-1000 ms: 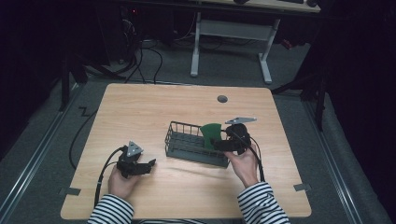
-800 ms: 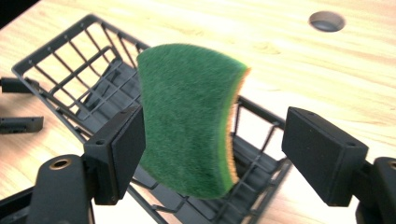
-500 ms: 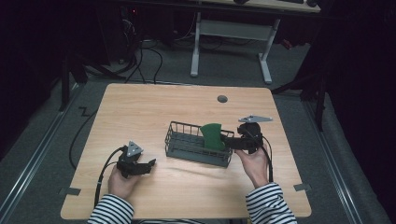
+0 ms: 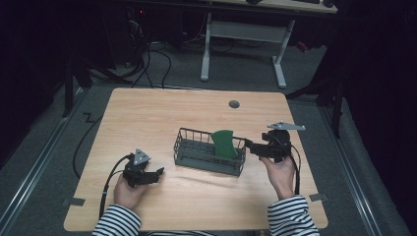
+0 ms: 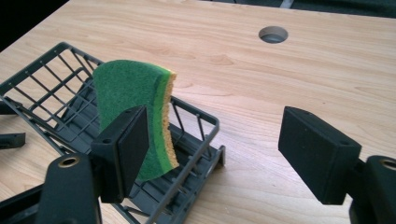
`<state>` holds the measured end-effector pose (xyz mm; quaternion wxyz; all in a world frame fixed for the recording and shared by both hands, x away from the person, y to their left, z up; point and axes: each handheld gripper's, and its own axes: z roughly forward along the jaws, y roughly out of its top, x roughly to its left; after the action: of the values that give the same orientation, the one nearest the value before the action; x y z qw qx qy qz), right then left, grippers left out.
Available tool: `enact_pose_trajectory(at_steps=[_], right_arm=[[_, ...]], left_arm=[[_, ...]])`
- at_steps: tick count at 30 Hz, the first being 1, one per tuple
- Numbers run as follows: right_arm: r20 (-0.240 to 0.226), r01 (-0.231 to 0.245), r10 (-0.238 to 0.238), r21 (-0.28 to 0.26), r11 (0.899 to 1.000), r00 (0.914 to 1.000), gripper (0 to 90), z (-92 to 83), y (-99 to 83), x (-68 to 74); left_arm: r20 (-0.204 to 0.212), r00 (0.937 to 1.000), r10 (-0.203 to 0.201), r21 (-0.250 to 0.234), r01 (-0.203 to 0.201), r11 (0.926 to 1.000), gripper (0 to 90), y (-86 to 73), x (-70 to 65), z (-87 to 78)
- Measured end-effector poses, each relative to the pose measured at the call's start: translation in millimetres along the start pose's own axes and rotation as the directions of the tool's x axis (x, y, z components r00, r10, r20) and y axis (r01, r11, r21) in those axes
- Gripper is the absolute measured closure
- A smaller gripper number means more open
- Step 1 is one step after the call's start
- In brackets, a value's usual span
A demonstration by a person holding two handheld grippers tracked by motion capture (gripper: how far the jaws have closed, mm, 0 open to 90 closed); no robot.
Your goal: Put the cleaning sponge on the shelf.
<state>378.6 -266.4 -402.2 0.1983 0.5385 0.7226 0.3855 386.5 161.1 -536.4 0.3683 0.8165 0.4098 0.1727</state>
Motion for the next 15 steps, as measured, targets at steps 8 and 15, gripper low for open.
enact_pose_trajectory(at_steps=[8, 15], right_arm=[[0.011, -0.013, 0.013, -0.030, 0.999, 0.9999, 26.5, -15.6, -4.4, -8.8], [0.009, -0.034, 0.034, -0.040, 0.999, 0.9994, 27.3, -27.1, -12.2, -16.3]], left_arm=[[0.001, 1.0000, 0.000, 0.000, 0.000, 1.0000, 27.4, 0.0, 0.1, 0.0], [0.001, 1.0000, -0.001, 0.000, 0.001, 1.0000, 27.4, 0.0, 0.0, 0.0]])
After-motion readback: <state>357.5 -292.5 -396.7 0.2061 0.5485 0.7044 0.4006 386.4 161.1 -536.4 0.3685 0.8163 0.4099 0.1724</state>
